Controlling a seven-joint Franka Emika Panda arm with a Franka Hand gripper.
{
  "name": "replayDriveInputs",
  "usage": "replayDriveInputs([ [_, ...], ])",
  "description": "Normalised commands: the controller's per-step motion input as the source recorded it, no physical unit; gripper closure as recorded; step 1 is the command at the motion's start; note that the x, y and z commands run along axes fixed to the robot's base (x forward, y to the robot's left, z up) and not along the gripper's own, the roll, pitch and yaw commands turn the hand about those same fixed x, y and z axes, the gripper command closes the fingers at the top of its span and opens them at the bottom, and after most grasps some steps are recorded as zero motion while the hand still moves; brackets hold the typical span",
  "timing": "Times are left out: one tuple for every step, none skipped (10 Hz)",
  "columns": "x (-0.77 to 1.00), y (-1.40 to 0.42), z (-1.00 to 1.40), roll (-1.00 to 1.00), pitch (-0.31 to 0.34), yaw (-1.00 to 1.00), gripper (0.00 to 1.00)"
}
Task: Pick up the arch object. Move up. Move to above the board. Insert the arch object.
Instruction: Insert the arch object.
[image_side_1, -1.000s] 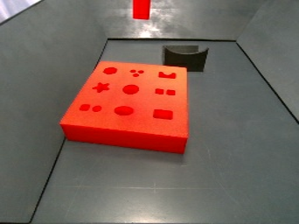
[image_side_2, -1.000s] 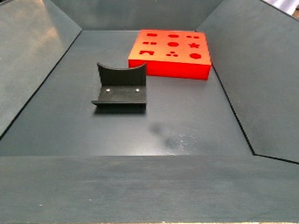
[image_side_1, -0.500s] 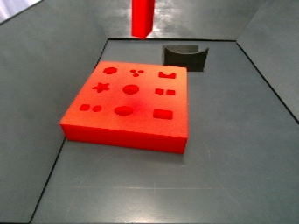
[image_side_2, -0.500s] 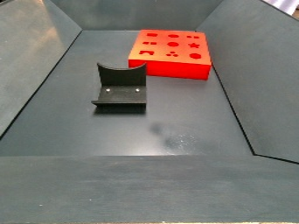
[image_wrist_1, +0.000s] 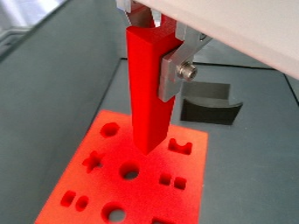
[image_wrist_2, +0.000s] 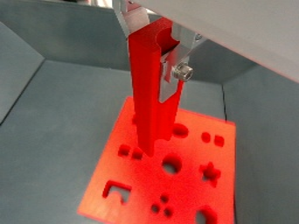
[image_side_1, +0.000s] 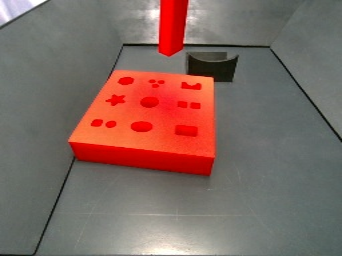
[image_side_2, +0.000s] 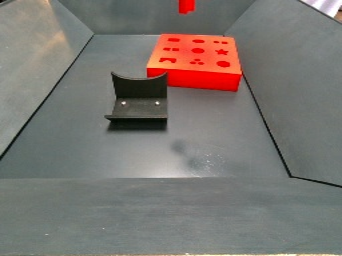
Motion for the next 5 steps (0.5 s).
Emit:
replayDriveInputs([
  [0.20,0.47,-0.32,0.00,-0.024,-0.58,1.00],
  [0.28,0.31,-0.27,0.00,-0.041,-0.74,1.00],
  [0.34,0.19,-0.23,0.00,-0.037,-0.84,1.00],
  [0.34,0.18,-0.24,0.00,-0.027,-0.85,1.00],
  [0.32,0.19,-0.33,0.00,0.000,-0.85,1.00],
])
